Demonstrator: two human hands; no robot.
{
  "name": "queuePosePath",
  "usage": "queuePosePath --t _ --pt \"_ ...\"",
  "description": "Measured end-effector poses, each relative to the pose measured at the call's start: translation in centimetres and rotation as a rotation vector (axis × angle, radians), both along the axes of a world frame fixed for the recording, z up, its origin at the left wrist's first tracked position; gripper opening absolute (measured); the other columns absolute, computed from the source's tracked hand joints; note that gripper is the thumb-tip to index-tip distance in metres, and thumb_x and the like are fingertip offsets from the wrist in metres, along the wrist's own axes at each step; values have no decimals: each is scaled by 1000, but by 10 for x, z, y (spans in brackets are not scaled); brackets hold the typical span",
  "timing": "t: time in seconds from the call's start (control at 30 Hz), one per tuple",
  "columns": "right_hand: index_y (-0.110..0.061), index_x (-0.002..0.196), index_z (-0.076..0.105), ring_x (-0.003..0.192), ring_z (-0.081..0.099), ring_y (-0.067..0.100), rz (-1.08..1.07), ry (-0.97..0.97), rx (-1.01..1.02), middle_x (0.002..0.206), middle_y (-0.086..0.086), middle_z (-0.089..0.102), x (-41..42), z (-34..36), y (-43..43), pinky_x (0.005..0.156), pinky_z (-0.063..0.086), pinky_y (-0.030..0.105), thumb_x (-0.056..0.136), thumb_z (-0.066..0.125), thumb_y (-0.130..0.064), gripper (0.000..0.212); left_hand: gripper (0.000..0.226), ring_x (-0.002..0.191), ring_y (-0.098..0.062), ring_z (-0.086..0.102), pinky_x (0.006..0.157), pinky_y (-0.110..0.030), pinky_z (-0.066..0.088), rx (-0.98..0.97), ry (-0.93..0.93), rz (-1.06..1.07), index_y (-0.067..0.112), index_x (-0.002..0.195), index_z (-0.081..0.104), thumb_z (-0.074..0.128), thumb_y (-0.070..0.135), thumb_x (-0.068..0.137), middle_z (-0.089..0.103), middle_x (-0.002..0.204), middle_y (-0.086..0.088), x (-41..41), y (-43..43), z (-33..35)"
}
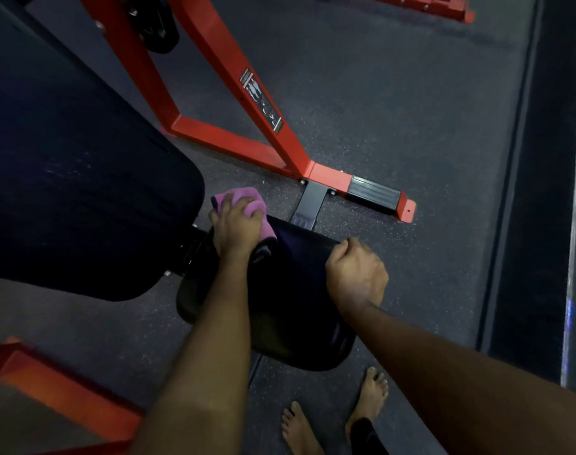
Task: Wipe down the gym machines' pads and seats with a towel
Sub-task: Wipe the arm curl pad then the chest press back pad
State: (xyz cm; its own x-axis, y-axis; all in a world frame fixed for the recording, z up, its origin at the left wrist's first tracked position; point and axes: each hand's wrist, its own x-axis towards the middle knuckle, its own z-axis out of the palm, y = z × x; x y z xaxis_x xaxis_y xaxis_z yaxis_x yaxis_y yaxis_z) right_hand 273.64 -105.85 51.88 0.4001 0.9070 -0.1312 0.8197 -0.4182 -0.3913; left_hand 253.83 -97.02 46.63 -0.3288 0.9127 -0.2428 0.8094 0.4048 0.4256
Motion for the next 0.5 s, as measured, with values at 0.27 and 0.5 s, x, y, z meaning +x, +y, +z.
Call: queuePosePath --t 0.27,0.5 --pt "-12 100 67 87 65 31 0 0 -13 97 11 70 0 3 -1 74 54 42 102 36 -32 37 46 138 -27 29 97 -38 42 53 -128 13 41 139 52 58 38 94 20 164 16 29 -116 32" --pt "-12 99 66 88 64 34 8 51 -23 97 12 70 3 1 0 76 52 42 102 36 -33 36 45 136 -36 30 99 -43 37 -19 -135 102 47 139 50 47 37 95 21 162 12 14 -50 29"
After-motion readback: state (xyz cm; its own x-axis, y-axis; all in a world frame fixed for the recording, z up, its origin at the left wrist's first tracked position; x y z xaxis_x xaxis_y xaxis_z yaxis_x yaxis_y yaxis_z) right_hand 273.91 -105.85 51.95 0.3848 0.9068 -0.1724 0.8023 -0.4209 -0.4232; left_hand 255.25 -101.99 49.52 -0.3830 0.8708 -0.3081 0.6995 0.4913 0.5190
